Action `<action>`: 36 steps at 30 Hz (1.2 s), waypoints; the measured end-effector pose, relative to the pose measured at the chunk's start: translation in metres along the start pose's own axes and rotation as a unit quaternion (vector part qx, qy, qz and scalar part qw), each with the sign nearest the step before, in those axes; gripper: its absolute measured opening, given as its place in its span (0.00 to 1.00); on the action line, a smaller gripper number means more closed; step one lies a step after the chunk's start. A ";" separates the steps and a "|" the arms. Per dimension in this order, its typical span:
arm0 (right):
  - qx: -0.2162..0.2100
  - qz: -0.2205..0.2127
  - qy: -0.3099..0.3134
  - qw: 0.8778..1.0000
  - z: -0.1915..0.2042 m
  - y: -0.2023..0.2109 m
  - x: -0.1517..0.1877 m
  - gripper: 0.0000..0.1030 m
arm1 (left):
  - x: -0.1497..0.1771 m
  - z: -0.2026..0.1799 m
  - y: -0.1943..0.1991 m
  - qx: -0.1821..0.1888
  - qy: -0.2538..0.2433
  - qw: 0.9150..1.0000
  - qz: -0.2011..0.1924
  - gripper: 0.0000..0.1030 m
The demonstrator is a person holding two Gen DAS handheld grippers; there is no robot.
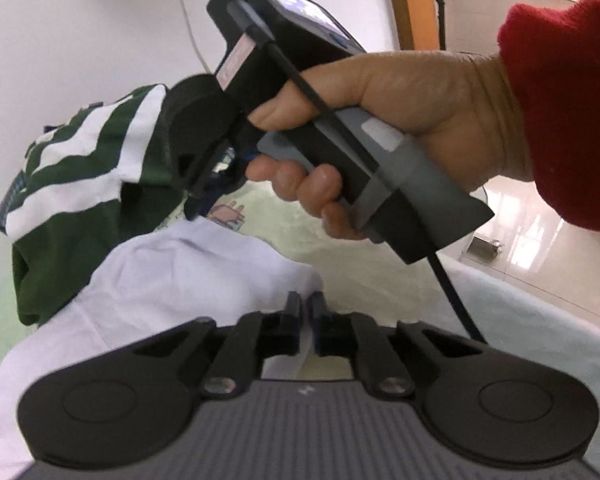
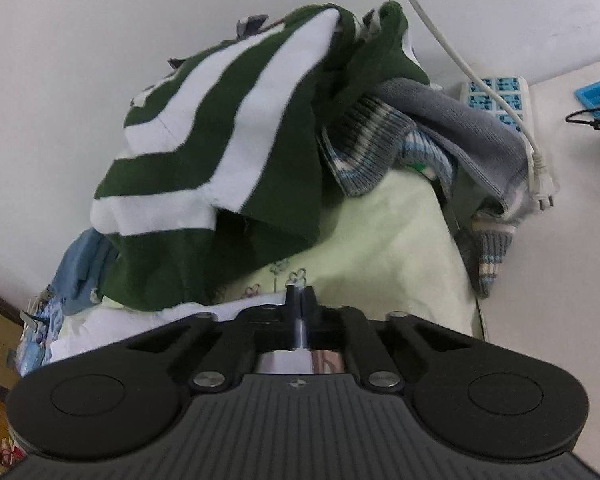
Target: Fold clothes
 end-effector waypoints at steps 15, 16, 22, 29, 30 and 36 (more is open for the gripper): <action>-0.078 -0.033 -0.007 0.996 0.061 0.035 -0.024 0.01 | -0.010 0.074 0.067 -0.045 0.156 0.986 -0.046 0.01; -0.086 -0.034 -0.008 0.996 0.070 0.036 -0.025 0.01 | -0.006 0.081 0.073 -0.048 0.172 0.983 -0.045 0.01; -0.101 -0.024 0.010 0.995 0.129 0.022 -0.023 0.01 | 0.037 0.125 0.104 -0.062 0.252 0.965 -0.035 0.00; -0.099 -0.005 0.033 0.995 0.200 -0.017 -0.008 0.01 | 0.095 0.165 0.123 -0.073 0.313 0.947 -0.008 0.00; -0.094 -0.003 0.042 0.995 0.211 -0.023 -0.005 0.01 | 0.102 0.169 0.126 -0.073 0.319 0.945 -0.006 0.00; -0.097 0.016 0.066 0.993 0.260 -0.052 0.018 0.01 | 0.130 0.190 0.144 -0.074 0.342 0.937 -0.010 0.00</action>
Point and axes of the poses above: each gripper's, at about its wrist camera, not at the fingertips, and y roughly against the way its jaws point, z to its left, x to its underside, the point moved 10 cm from there along -y, roughly the way its jaws point, and after that the axes turned 2 degrees about z, right-handed, at the moved point
